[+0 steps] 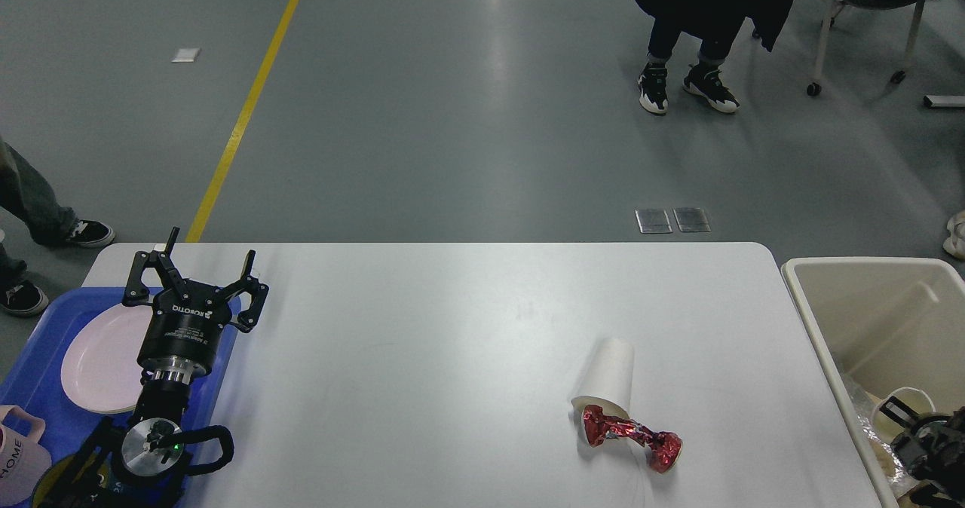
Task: Tidy desktop
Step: 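Lower the cup into the bin and open the right gripper, then raise the right gripper out of the bin toward the white cup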
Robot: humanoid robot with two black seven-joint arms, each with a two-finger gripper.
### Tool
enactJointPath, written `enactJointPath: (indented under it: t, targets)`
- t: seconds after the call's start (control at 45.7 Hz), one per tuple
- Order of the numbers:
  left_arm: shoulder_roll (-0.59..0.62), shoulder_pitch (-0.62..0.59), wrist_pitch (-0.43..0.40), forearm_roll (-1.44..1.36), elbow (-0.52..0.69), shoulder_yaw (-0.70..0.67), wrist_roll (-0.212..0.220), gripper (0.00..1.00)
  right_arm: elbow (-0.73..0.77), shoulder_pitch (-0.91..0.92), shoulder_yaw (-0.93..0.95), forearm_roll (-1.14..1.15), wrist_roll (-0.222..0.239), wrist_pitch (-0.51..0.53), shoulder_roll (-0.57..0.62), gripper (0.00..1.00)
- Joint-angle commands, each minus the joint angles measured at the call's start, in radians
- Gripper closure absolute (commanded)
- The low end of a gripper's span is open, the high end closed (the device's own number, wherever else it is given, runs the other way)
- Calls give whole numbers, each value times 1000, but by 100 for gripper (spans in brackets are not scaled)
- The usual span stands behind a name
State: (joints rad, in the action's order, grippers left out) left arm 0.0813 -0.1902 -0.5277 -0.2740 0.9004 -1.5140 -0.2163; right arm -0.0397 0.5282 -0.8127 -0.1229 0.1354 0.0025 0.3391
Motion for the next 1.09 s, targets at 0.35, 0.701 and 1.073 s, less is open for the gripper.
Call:
enactJointPath:
  t: [0.35, 0.701, 1.073]
  targets:
    - [0, 0, 0, -1, 0, 0, 0, 4, -52, 26, -10, 8, 0, -84, 11, 0]
    - [0, 0, 0, -1, 0, 0, 0, 4, -408, 446, -201, 49, 3, 36, 153, 0]
    - [0, -2, 0, -1, 0, 0, 0, 4, -940, 1193, -519, 49, 3, 375, 100, 0]
